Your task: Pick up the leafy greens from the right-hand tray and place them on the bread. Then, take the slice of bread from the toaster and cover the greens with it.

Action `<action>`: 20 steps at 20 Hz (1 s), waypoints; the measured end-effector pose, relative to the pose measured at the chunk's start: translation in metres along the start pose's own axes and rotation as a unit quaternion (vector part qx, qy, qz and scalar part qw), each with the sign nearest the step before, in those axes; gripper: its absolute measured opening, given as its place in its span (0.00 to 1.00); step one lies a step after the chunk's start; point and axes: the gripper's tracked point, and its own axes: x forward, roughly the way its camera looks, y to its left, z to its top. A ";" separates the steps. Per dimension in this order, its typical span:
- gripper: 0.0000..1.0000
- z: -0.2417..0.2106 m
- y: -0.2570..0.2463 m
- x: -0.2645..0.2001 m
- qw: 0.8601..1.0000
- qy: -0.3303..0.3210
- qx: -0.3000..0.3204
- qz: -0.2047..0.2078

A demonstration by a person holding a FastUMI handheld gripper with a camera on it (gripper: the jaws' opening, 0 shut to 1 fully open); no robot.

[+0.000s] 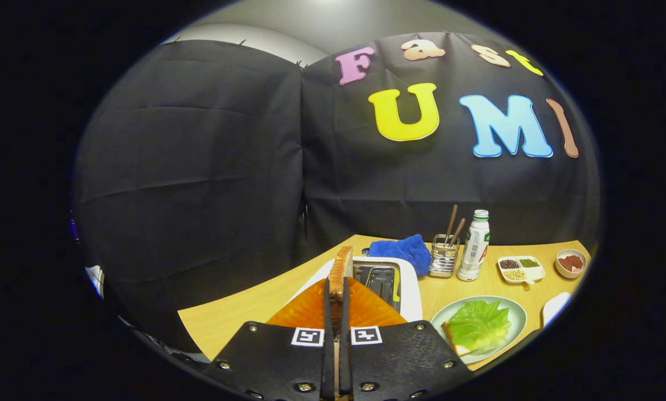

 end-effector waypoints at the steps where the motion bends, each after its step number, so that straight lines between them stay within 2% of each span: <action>1: 0.03 -0.001 0.000 0.000 1.000 0.001 0.003 0.001; 7: 0.04 -0.002 0.001 0.001 1.000 0.009 -0.001 0.007; 11: 0.03 0.012 -0.001 -0.005 1.000 -0.001 0.005 0.012; 20: 0.03 0.056 -0.003 -0.019 0.999 -0.010 0.003 0.053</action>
